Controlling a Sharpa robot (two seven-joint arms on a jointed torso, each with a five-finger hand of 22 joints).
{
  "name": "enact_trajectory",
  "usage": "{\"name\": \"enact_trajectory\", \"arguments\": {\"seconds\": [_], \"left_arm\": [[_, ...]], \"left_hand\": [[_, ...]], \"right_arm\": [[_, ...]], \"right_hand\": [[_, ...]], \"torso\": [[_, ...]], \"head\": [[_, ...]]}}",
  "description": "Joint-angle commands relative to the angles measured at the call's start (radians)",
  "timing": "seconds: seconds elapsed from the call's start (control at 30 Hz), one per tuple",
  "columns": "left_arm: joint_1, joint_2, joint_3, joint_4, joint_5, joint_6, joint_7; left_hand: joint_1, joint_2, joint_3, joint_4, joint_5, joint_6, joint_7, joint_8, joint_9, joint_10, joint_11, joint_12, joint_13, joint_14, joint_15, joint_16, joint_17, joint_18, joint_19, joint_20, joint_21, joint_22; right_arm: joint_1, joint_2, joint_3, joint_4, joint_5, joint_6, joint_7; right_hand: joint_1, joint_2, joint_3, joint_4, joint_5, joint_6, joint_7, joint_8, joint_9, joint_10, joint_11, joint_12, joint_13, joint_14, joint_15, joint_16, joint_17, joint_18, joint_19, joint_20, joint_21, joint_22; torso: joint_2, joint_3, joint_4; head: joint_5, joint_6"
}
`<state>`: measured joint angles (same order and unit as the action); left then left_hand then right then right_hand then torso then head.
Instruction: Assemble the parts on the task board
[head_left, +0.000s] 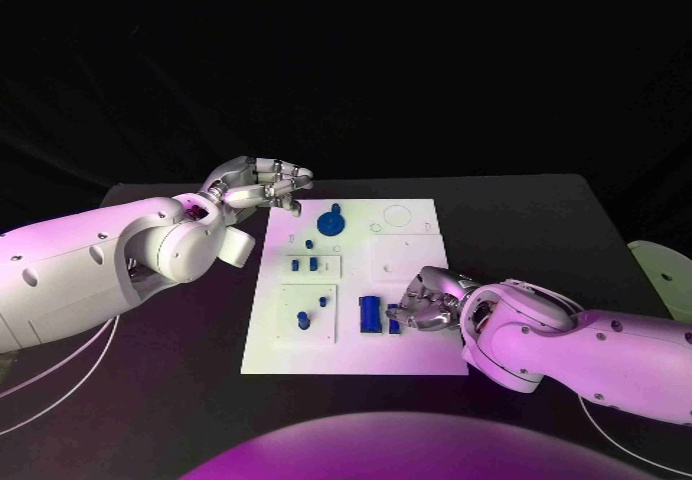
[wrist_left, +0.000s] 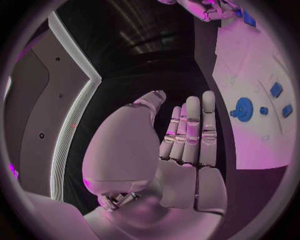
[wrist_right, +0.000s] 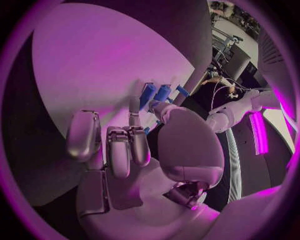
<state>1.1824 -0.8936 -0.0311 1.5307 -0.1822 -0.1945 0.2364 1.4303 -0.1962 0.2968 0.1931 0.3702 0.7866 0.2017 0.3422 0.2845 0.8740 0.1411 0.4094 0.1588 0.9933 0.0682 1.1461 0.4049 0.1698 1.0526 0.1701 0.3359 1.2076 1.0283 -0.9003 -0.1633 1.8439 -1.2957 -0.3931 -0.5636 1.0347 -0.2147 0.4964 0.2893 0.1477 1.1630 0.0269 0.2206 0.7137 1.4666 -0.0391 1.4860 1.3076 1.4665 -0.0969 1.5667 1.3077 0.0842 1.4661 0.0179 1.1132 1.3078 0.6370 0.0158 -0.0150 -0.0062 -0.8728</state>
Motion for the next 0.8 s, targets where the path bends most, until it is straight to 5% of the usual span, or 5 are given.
{"name": "enact_trajectory", "arguments": {"seconds": [0.03,0.2,0.4,0.8], "left_arm": [[0.0,0.002,0.001,0.001,0.002,0.016,0.003],[0.0,0.002,0.001,0.001,0.002,0.017,0.003],[0.0,0.002,0.0,0.0,0.002,0.017,0.002],[0.0,-0.001,0.0,0.0,0.002,0.017,0.001]], "left_hand": [[-0.01,0.004,0.003,0.005,0.005,-0.009,-0.002,0.004,0.001,-0.006,0.001,0.003,-0.001,-0.005,0.001,0.005,-0.001,0.009,0.004,0.0,-0.005,-0.001],[-0.011,0.004,0.003,0.006,0.005,-0.009,-0.002,0.005,0.001,-0.007,0.001,0.003,-0.002,-0.005,0.001,0.005,-0.002,0.009,0.006,0.0,-0.005,-0.001],[-0.011,0.004,0.003,0.006,0.005,-0.009,-0.002,0.005,0.001,-0.007,0.001,0.003,-0.002,-0.005,0.001,0.005,-0.002,0.009,0.006,0.0,-0.005,-0.001],[-0.011,0.004,0.003,0.006,0.005,-0.009,-0.002,0.005,0.001,-0.007,0.001,0.003,-0.002,-0.005,0.001,0.005,-0.002,0.009,0.006,0.0,-0.005,-0.001]], "right_arm": [[-0.001,0.0,0.0,0.004,-0.014,0.016,0.003],[-0.001,-0.002,0.0,0.006,-0.014,0.014,0.003],[-0.001,-0.01,0.0,0.01,-0.018,0.014,0.004],[-0.002,-0.04,0.0,0.028,-0.016,0.034,0.019]], "right_hand": [[-0.021,0.001,-0.033,0.001,-0.034,0.005,0.004,0.002,0.001,0.069,0.0,0.002,0.204,0.104,0.001,0.004,0.263,-0.005,0.01,-0.004,-0.003,0.157],[-0.044,0.011,-0.107,0.004,-0.068,0.008,0.002,0.0,-0.001,0.069,-0.001,0.0,0.204,0.104,-0.001,0.004,0.263,-0.005,0.01,-0.005,-0.004,0.157],[-0.048,0.015,-0.125,0.004,-0.076,0.009,0.002,-0.001,-0.001,0.069,-0.001,0.0,0.204,0.104,-0.001,0.004,0.263,-0.005,0.01,-0.005,-0.004,0.157],[0.088,-0.002,-0.143,-0.004,-0.098,0.006,0.001,-0.008,-0.004,0.067,-0.002,-0.009,0.201,0.104,-0.002,0.004,0.263,-0.005,0.008,-0.007,-0.007,0.156]], "torso": [[0.001,0.001,-0.0002],[0.0,0.0007,0.0002],[0.0,0.0,-0.0002],[0.001,0.0002,-0.0002]], "head": [[-0.001,0.0],[-0.001,0.0],[-0.002,0.0],[-0.001,0.0]]}}
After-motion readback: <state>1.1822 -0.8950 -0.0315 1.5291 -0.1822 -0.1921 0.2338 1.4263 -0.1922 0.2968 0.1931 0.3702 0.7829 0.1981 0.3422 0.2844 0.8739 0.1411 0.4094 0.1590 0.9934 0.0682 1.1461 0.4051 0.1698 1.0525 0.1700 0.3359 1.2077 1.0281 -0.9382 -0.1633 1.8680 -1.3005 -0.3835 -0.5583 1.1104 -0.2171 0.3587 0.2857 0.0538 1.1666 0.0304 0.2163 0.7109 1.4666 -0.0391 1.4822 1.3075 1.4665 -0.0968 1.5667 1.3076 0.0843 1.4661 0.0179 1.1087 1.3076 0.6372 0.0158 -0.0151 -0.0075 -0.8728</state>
